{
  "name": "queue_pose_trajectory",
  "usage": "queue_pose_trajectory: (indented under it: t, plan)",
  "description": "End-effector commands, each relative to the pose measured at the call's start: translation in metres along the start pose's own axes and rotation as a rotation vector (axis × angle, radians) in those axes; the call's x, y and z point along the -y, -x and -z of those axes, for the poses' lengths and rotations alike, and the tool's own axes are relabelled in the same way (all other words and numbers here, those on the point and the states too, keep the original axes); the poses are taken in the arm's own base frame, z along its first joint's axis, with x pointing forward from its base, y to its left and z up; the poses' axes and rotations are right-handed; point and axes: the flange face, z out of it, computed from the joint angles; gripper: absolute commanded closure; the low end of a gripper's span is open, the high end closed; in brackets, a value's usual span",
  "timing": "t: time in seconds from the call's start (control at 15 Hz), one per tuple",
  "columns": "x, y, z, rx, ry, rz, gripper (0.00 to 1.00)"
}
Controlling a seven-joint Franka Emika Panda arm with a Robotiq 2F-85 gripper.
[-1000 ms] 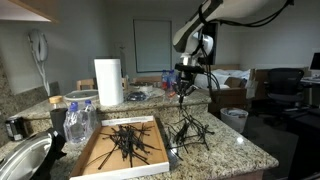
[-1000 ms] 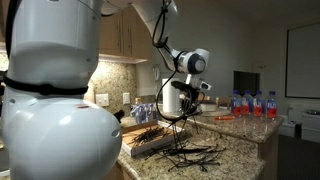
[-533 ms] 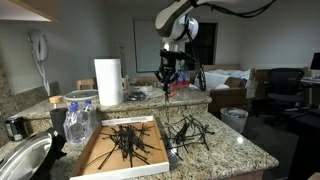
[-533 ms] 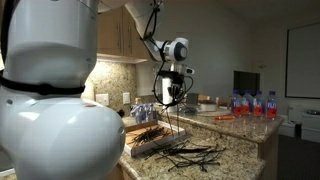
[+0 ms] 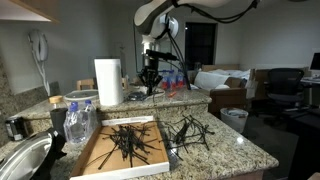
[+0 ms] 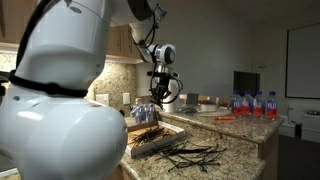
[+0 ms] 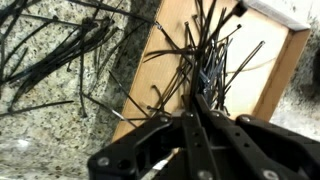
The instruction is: Pick up some of the black cables from the counter and put them in the box
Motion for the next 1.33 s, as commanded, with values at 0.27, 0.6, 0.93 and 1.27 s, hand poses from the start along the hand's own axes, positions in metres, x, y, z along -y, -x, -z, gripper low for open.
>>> queue_pose_trajectory:
  t: [0.27, 0.6, 0.93, 1.27]
  plan:
    - [0.037, -0.035, -0.024, 0.238, 0.022, 0.302, 0.9]
    - [0.037, -0.057, -0.035, 0.315, 0.049, 0.406, 0.47]
    - [0.018, -0.07, -0.034, 0.308, 0.031, 0.421, 0.15]
    - [-0.048, -0.076, -0.036, 0.301, -0.004, 0.348, 0.0]
